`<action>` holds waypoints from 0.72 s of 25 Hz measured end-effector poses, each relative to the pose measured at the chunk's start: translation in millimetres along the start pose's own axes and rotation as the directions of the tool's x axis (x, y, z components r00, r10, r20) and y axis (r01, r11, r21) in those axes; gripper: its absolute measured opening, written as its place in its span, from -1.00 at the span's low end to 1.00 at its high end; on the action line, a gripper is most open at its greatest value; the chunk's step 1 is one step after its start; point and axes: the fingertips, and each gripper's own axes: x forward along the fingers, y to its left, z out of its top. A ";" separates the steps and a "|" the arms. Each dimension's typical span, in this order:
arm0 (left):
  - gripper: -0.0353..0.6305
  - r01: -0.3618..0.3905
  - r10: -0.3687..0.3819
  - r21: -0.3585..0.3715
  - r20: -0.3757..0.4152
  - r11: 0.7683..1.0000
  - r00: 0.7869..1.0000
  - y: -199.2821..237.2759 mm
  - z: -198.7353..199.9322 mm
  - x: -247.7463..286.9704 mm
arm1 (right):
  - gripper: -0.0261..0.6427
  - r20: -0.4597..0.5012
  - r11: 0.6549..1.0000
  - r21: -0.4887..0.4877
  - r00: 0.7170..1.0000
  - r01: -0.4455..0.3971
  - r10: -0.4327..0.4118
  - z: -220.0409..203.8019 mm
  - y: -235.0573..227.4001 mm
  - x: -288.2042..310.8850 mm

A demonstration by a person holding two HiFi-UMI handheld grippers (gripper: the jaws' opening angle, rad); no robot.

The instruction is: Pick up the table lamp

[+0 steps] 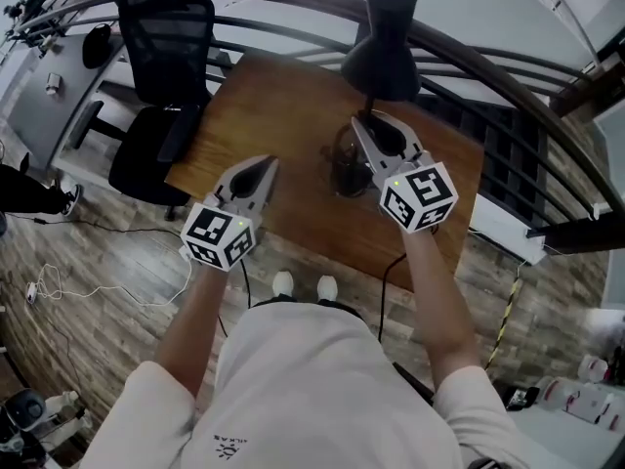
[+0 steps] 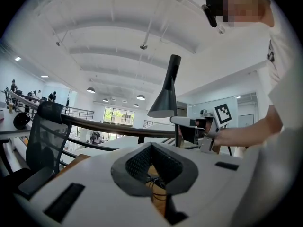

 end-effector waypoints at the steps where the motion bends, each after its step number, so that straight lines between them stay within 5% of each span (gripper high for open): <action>1: -0.88 0.001 -0.001 0.004 0.000 1.000 1.000 3.0 1.4 0.1 | -0.73 0.004 1.000 -0.001 1.000 0.006 -0.006 3.1 0.4 -2.3; 18: -0.88 0.025 -0.025 0.036 0.016 0.999 1.000 25.2 21.4 11.7 | -0.72 0.069 0.993 -0.003 0.991 0.119 -0.118 38.8 -8.8 -52.4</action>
